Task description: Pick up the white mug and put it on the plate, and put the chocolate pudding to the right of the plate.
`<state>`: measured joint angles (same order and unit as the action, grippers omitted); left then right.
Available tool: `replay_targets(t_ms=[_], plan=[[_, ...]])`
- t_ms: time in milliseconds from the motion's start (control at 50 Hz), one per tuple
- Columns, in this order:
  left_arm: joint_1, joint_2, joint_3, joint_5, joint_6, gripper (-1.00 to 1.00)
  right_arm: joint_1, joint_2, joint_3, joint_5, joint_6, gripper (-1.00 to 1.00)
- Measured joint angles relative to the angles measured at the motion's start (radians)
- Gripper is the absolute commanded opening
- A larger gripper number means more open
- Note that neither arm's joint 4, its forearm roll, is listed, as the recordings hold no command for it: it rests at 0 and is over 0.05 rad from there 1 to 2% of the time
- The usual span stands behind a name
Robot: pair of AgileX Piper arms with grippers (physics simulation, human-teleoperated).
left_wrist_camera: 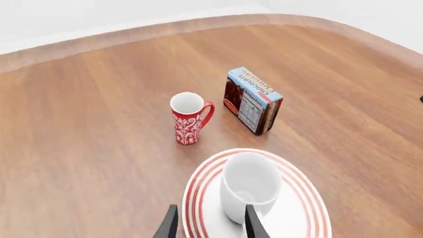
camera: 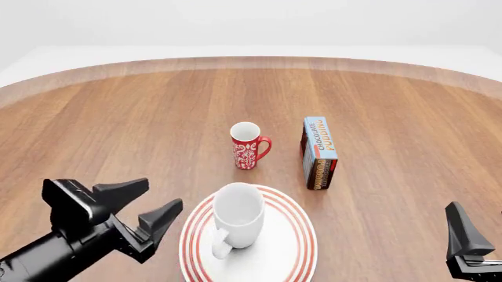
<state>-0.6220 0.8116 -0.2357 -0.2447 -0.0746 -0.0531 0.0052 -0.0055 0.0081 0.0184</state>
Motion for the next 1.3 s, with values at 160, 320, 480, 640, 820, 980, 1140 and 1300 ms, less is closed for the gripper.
replay_targets(t_ms=[160,320,480,640,820,980,1140,1300], plan=[[0.105,-0.167,-0.014,0.118,0.044,1.0,0.0,0.0,0.0,0.0,0.0,1.0],[0.233,-0.321,-0.005,0.193,0.074,1.0,0.0,0.0,0.0,0.001,0.0,1.0],[0.388,-0.465,0.044,0.232,0.079,1.0,0.0,-0.001,0.0,0.001,-0.001,1.0],[0.554,-0.613,0.103,0.266,0.064,1.0,0.001,0.0,0.0,0.0,-0.001,1.0],[0.699,-0.718,0.176,0.261,0.055,1.0,0.002,0.0,0.001,-0.001,-0.002,1.0],[0.783,-0.77,0.203,0.237,0.052,1.0,0.002,0.0,0.001,-0.002,-0.003,1.0],[0.829,-0.793,0.212,0.199,0.077,1.0,0.002,-0.001,0.001,-0.001,-0.005,1.0],[0.853,-0.803,0.215,0.169,0.101,1.0,0.003,-0.003,0.0,-0.002,-0.009,1.0]])
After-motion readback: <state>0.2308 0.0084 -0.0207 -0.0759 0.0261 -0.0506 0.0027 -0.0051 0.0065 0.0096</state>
